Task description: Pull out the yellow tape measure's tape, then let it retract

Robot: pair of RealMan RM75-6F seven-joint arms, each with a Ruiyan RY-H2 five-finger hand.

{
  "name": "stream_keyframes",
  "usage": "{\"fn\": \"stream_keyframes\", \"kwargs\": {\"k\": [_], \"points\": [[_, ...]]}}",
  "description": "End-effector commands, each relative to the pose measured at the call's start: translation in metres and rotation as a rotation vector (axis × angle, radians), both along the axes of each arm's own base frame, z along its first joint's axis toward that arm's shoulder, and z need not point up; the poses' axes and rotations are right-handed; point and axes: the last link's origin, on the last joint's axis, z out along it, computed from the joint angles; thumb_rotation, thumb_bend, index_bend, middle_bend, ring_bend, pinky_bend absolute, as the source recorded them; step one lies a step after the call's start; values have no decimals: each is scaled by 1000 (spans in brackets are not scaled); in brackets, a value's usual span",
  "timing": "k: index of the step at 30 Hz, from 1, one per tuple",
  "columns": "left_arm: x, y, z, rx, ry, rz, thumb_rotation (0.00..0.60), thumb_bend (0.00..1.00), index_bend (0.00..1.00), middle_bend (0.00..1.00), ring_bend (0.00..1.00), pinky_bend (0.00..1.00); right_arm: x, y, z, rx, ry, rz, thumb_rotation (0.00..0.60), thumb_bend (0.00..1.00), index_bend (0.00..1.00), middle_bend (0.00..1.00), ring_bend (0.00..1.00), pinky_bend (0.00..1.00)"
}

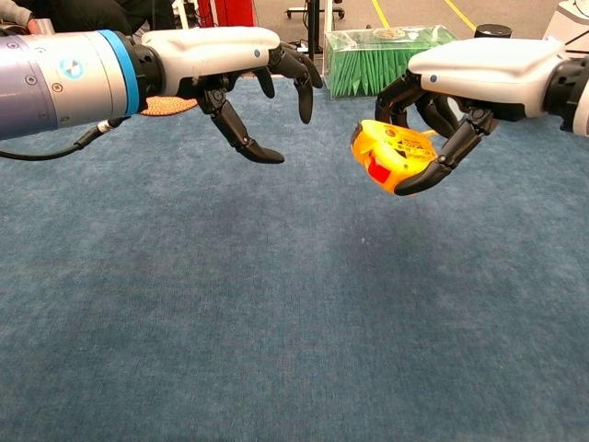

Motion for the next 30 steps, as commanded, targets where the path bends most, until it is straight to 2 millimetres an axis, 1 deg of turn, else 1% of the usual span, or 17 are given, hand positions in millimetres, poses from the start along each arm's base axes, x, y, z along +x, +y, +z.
{"fn": "stream_keyframes", "kwargs": {"k": [1,5,7,11,13,21,30], "points": [[1,0,-3,-24,-22,16,560,204,354,137,12,213,1,1,-1,4,-7,2,356,105,603,656,674,579],[3,-1,-7,-55,-48,37,554,204,354,137,12,213,2,0,-2,8,-11,2,356,106,603,656,674,579],[3,-1,-8,-62,-53,41,560,204,354,137,12,213,2,0,-3,10,-15,0,355,105,603,656,674,579],[5,-2,-10,-69,-56,41,595,233,354,136,12,213,2,-1,-3,10,-16,-1,356,105,603,656,674,579],[6,-2,-10,-69,-57,38,596,239,354,135,12,213,2,-1,-3,9,-17,-3,357,105,603,655,674,579],[8,0,-7,-59,-61,30,587,262,354,134,12,213,-1,-3,-2,6,-16,-14,357,105,603,655,674,578],[12,2,-10,-51,-88,41,586,260,354,133,12,213,2,0,-2,21,-40,-14,359,105,603,655,674,579]]}}
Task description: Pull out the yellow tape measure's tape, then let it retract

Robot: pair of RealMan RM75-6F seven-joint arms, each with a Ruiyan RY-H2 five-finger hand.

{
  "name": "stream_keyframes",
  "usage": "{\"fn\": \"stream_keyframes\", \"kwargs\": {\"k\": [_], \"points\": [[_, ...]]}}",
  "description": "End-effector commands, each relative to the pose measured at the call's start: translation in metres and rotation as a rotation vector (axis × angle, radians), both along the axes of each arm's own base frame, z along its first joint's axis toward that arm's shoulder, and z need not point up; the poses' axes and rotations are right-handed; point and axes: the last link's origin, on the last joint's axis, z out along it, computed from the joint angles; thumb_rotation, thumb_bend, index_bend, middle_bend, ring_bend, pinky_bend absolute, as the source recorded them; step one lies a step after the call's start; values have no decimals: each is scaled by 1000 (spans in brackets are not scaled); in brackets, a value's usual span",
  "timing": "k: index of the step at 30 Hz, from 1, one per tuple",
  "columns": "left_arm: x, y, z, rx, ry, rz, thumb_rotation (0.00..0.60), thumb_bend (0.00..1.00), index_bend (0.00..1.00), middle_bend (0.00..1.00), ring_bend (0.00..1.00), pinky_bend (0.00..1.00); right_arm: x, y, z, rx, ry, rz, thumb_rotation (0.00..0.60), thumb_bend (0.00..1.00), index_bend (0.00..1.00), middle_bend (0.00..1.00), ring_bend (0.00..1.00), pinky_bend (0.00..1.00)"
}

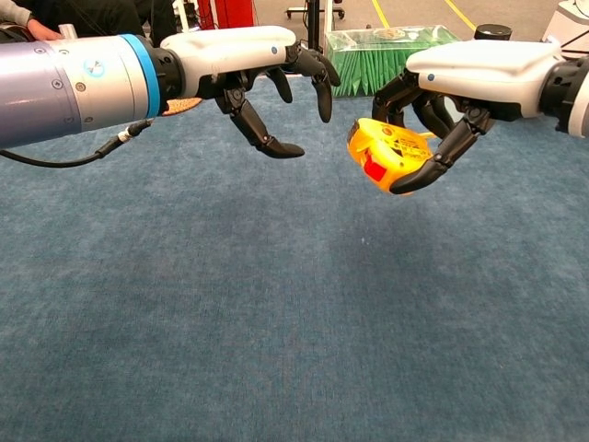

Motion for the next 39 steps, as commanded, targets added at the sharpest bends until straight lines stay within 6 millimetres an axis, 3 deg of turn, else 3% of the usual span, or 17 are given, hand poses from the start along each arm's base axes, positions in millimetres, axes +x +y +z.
{"fn": "stream_keyframes", "kwargs": {"k": [1,39], "points": [[1,1,-1,-4,-13,9,589,260,354,132,12,213,2,1,0,4,-7,7,360,105,603,655,674,579],[14,-3,-12,-89,-83,64,588,261,359,132,12,213,9,-2,0,9,-32,-8,358,106,603,654,674,577]]}}
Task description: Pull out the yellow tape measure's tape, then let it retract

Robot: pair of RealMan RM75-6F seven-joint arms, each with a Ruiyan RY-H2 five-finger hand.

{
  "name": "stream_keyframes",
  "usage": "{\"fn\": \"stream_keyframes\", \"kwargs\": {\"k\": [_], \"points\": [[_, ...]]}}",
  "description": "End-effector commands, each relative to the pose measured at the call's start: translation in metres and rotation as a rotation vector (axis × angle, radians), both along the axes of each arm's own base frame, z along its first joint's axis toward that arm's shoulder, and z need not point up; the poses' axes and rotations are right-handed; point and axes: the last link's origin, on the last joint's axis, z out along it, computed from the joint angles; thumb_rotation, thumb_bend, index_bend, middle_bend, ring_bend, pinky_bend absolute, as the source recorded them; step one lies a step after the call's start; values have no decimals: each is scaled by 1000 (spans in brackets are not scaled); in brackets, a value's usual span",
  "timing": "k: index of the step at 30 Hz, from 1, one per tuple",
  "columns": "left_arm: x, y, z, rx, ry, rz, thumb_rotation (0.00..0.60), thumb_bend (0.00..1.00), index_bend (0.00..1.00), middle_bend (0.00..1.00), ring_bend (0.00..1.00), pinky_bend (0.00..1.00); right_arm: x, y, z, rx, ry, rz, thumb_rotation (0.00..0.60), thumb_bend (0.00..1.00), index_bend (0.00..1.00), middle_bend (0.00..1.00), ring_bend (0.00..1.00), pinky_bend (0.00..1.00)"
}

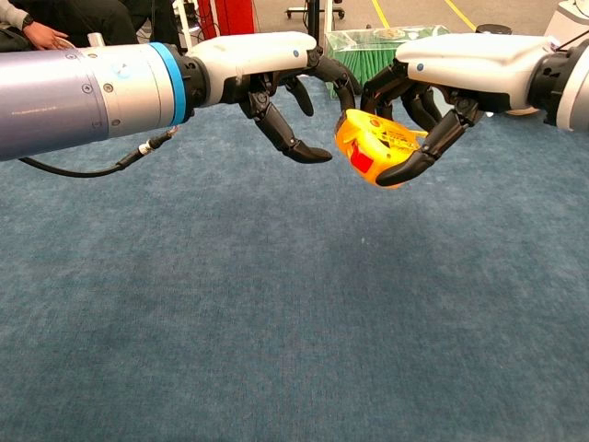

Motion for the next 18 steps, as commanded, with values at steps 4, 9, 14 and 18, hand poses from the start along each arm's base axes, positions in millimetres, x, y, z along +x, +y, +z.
{"fn": "stream_keyframes", "kwargs": {"k": [4,9,14,18], "points": [[2,1,2,10,-16,4,588,272,396,132,12,214,-2,-1,0,1,3,-5,356,104,603,654,674,577],[3,2,2,16,-28,13,597,282,428,132,12,217,-3,-1,-1,5,5,-9,357,104,603,654,675,577],[2,3,-1,15,-26,24,598,285,442,133,12,218,-4,-2,-1,4,3,-13,358,105,603,654,675,577],[2,3,-2,16,-24,30,597,284,443,133,12,219,-4,-2,0,2,0,-17,358,105,603,654,675,577]]}}
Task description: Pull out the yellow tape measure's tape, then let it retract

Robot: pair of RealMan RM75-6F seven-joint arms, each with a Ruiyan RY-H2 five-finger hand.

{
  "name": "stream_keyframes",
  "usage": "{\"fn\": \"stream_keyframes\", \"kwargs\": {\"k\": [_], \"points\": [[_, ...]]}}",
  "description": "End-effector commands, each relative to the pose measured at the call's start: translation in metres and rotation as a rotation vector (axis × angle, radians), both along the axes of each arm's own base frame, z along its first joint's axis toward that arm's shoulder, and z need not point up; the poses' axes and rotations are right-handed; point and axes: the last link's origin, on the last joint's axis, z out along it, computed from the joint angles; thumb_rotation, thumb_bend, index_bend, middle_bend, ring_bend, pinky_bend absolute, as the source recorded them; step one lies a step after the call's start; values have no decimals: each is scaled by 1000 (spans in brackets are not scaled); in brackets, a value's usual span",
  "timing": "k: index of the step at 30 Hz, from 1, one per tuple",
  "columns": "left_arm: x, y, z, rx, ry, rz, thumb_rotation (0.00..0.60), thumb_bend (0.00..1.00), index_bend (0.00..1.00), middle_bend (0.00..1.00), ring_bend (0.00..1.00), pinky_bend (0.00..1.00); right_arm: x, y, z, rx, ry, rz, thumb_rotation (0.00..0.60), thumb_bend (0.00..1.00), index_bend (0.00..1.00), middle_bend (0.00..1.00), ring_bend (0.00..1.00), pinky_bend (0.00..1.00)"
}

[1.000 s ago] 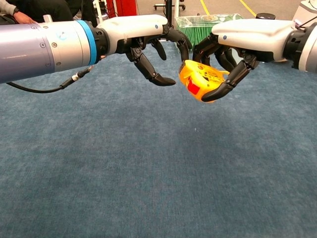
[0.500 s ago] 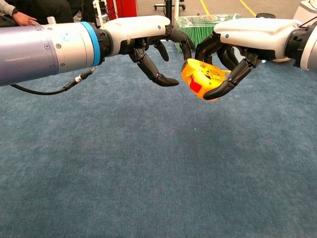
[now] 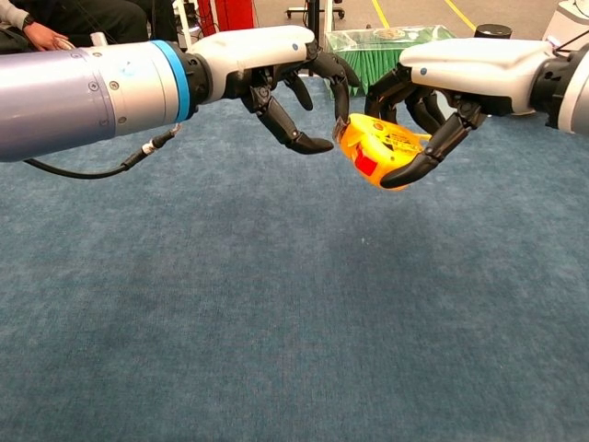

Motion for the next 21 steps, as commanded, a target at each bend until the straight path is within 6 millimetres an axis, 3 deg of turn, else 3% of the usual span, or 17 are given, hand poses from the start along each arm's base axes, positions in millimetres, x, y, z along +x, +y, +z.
{"fn": "stream_keyframes", "kwargs": {"k": [1,21], "points": [[0,0,-1,2,0,2,599,285,444,133,12,219,-1,0,0,-1,-2,-3,359,105,603,654,675,577],[3,0,-3,7,-36,22,600,344,542,133,12,230,-1,1,-1,8,4,1,357,103,607,662,691,581]]}}
